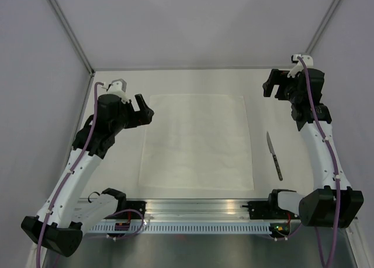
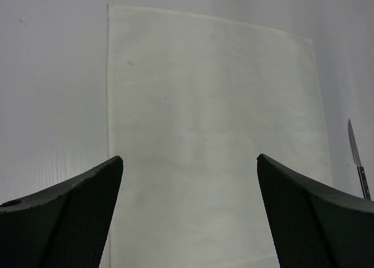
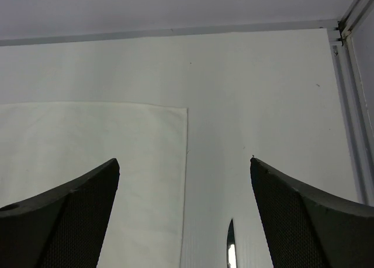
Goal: Fold the napkin, place the utensils inside, and roll it up
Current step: Fold the napkin
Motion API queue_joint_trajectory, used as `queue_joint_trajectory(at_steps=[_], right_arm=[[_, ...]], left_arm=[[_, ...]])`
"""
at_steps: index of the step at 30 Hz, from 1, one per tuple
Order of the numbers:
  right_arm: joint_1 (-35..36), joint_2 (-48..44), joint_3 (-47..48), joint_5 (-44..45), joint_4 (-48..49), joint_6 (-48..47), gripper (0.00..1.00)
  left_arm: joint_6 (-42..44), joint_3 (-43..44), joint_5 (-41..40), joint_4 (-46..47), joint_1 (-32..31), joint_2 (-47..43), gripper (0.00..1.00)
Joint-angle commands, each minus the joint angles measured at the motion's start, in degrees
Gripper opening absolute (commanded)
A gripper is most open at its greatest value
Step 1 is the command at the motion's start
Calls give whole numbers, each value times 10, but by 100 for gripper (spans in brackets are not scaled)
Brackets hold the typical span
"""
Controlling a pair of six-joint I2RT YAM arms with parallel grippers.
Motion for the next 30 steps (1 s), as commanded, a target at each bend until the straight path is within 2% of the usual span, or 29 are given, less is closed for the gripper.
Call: queue_joint_trajectory(at_steps=[1, 10, 13, 14, 17, 19, 22, 23, 27, 30], right_arm=[[1, -14, -3, -8, 7, -14, 98], [4, 16, 18, -63, -28, -47, 98], [43, 43, 43, -43, -47, -50, 94], [88, 54, 47, -30, -51, -50, 93], [157, 75, 59, 17, -47, -50, 91], [268, 101, 74, 58, -47, -67, 88], [364, 137, 96, 99, -49, -78, 82], [423, 161, 99, 120, -48, -82, 81], [545, 238, 128, 141, -46, -97, 75], [620, 298, 155, 146, -42, -99, 65]], left_arm=[[25, 22, 21, -3, 2, 0, 100], [21, 31, 42, 7, 2, -6, 100], [16, 51, 26, 6, 2, -8, 100], [13, 59, 10, 7, 2, -8, 100], [7, 108, -9, 4, 2, -8, 100], [2, 148, -28, -3, 2, -5, 100], [1, 195, -55, -8, 2, -8, 100], [1, 204, -61, -13, 2, -8, 100], [-4, 251, -77, -26, 2, -11, 100], [-12, 273, -80, -39, 2, -17, 100]])
